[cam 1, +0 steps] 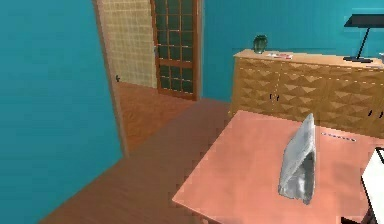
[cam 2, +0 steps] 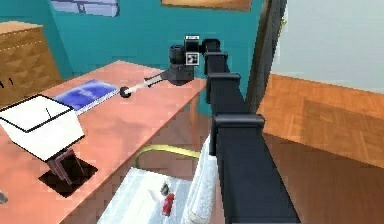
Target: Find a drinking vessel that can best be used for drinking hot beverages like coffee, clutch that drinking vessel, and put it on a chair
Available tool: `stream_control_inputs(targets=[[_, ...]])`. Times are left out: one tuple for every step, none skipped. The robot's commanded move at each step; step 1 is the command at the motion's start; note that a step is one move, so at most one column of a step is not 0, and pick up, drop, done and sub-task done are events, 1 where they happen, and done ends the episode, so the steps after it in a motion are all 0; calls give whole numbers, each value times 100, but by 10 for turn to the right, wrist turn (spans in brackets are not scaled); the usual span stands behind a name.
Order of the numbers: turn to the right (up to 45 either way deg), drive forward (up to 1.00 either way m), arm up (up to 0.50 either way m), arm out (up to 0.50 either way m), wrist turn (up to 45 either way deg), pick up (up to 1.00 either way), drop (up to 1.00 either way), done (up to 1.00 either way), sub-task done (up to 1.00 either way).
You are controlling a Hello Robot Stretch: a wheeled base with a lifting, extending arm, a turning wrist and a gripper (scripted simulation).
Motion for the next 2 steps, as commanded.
stream_control_inputs(targets=[[0,0,0,-10,0,0,0,0,0],[0,0,0,0,0,0,0,100,0]])
